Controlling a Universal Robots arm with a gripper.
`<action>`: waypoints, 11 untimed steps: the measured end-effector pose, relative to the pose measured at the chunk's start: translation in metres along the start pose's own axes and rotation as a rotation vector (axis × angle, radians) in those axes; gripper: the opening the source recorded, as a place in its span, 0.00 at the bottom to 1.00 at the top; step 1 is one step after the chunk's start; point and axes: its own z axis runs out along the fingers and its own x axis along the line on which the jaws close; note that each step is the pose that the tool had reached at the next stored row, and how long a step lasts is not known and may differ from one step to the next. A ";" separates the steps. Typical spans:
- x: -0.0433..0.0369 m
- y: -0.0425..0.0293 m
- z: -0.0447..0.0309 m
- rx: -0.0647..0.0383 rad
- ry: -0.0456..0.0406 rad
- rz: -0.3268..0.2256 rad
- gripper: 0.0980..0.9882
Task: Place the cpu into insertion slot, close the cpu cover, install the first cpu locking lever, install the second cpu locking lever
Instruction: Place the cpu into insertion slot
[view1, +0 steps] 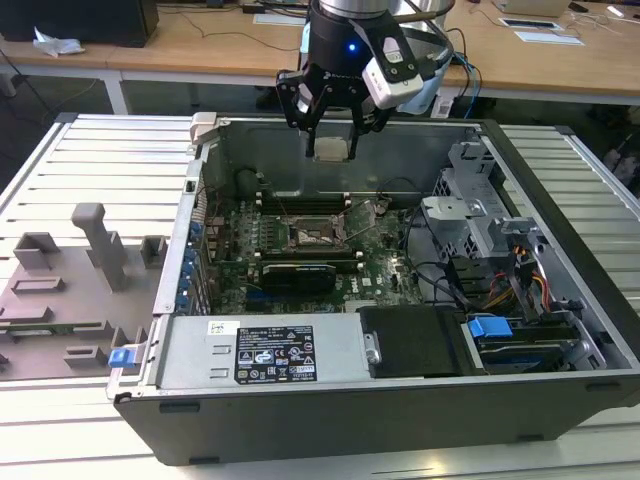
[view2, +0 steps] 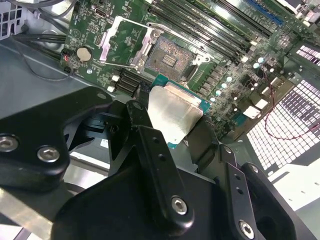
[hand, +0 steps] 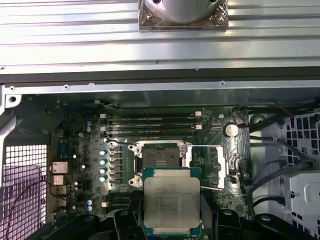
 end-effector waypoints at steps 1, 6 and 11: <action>0.0000 -0.0001 0.0008 0.000 0.0001 0.000 0.50; -0.0001 -0.0004 0.0047 0.000 0.0001 0.000 0.50; -0.0002 -0.0008 0.0090 0.000 0.0000 0.000 0.50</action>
